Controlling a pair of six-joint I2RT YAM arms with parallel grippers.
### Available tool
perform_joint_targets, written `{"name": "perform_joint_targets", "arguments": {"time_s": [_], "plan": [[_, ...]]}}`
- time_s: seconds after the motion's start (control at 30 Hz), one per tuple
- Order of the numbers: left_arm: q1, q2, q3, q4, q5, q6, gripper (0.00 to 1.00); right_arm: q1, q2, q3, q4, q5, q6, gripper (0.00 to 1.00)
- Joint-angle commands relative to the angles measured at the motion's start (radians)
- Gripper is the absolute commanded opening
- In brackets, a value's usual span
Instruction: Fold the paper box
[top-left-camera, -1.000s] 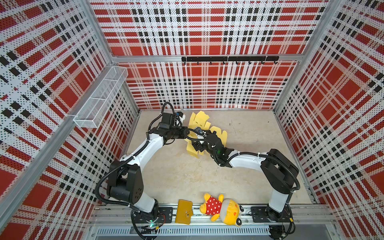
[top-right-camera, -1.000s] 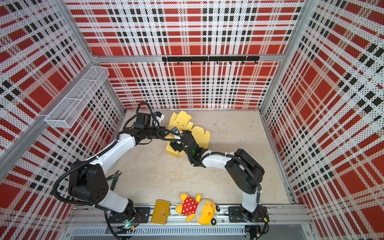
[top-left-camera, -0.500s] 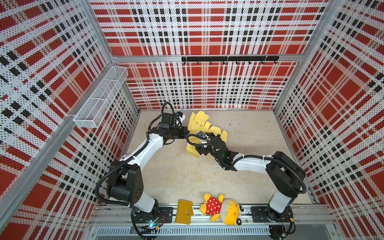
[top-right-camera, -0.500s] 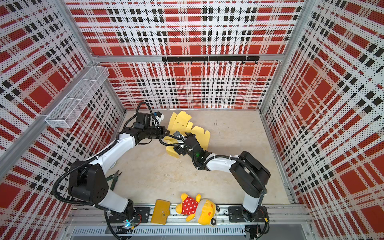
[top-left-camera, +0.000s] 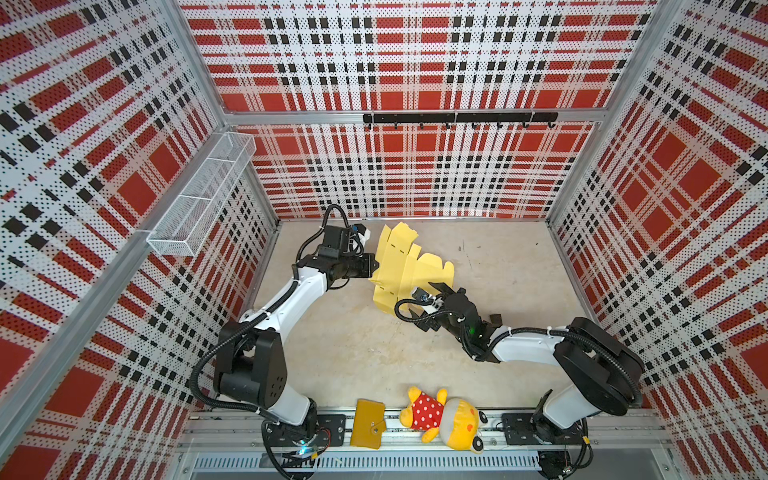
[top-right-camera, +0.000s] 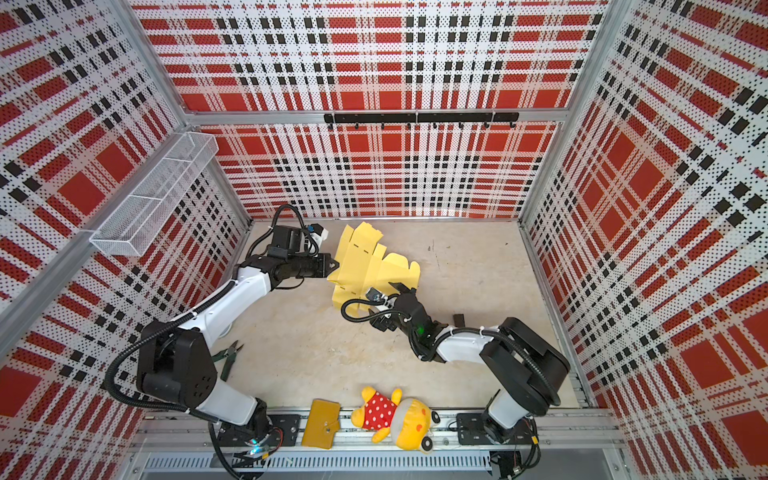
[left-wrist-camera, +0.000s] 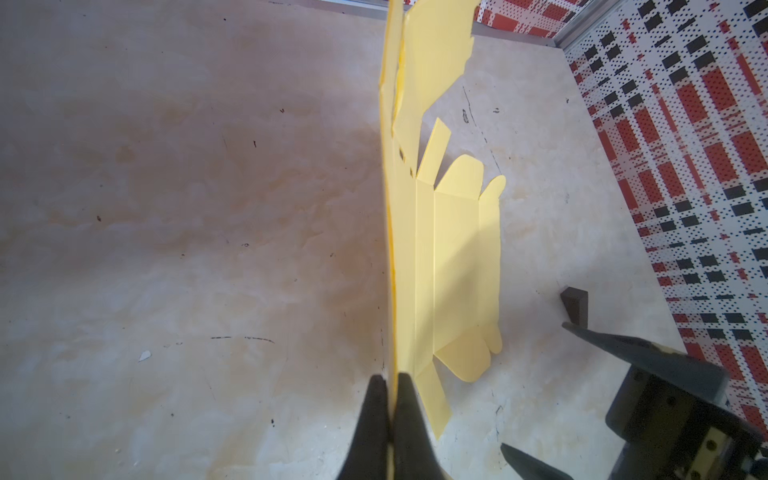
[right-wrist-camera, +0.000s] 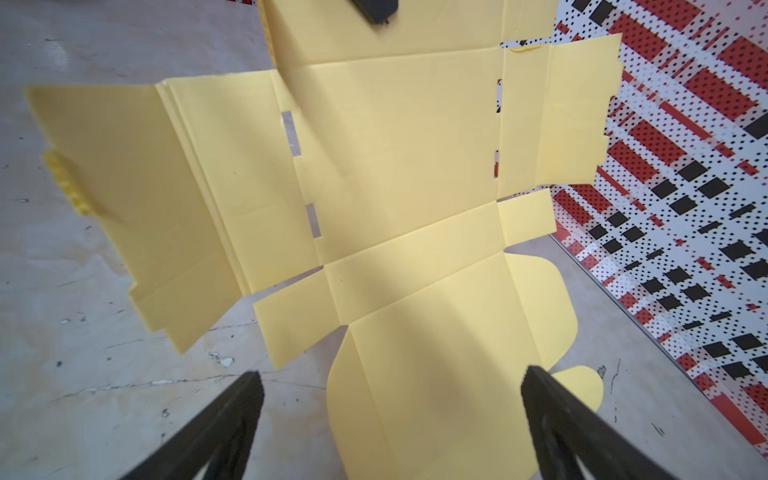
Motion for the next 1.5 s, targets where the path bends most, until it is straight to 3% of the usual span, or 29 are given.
{"name": "perform_joint_targets", "arguments": {"time_s": [0.0, 0.57, 1.1, 1.47], "plan": [[0.002, -0.010, 0.009, 0.002, 0.006, -0.008, 0.00, -0.002, 0.051, 0.012, 0.110, -0.033, -0.031, 1.00], [-0.001, -0.017, 0.010, -0.001, 0.001, -0.007, 0.00, -0.002, 0.255, 0.110, 0.169, -0.086, -0.023, 1.00], [-0.004, -0.017, 0.001, 0.004, 0.005, -0.003, 0.00, -0.056, 0.151, 0.098, 0.103, -0.067, -0.042, 1.00], [-0.007, -0.019, 0.001, 0.003, 0.008, -0.003, 0.00, -0.095, 0.166, 0.125, 0.088, -0.069, -0.045, 1.00]]}}
